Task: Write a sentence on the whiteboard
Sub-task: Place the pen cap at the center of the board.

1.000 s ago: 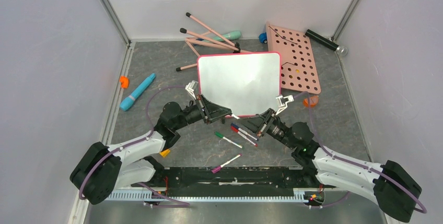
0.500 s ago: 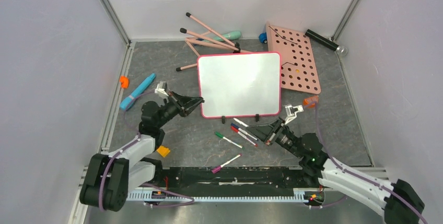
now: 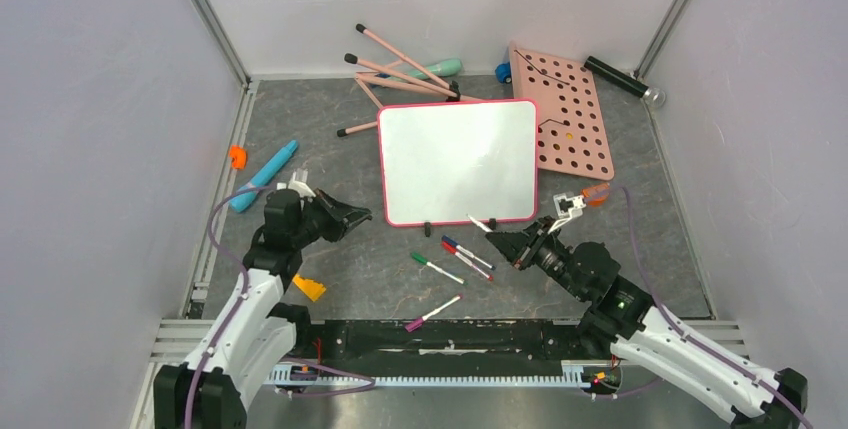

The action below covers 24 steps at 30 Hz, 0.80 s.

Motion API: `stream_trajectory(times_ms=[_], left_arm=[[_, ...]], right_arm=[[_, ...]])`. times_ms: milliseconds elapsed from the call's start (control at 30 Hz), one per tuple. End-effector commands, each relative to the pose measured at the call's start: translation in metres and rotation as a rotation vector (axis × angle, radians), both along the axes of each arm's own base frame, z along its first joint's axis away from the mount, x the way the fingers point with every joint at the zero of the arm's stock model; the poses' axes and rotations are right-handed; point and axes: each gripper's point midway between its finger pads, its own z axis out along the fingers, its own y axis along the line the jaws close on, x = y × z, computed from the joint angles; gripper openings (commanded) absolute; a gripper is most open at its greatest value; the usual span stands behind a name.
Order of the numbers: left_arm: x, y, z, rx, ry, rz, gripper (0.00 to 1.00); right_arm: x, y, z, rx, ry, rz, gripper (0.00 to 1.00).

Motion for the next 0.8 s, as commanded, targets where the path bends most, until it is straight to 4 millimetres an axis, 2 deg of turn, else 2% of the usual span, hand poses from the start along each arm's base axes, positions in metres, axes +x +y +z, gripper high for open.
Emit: stream_trajectory(times_ms=[0,167,333,467,600,767], left_arm=[[-0.019,0.047,-0.045,0.305,0.188,0.13,0.02],[-0.029,0.079,-0.065,0.444,0.341,0.252,0.02],[-0.033,0.082,-0.089,0.49,0.455,0.244,0.02],[-0.034,0.081,-0.102,0.519,0.487,0.223,0.02],[-0.034,0.079,-0.105,0.528,0.488,0.214,0.03],[-0.033,0.085,-0.101,0.547,0.482,0.247,0.24]], right_arm=[[0.012,-0.019,0.005,-0.202,-0.056,-0.074,0.0],[0.017,-0.026,0.008,-0.368,-0.039,-0.074,0.0],[0.019,-0.031,0.016,-0.518,-0.022,-0.057,0.0],[0.021,-0.034,0.027,-0.537,-0.06,-0.058,0.0],[0.021,-0.036,0.033,-0.538,-0.07,-0.068,0.0],[0.021,-0.034,0.03,-0.56,-0.078,-0.044,0.0]])
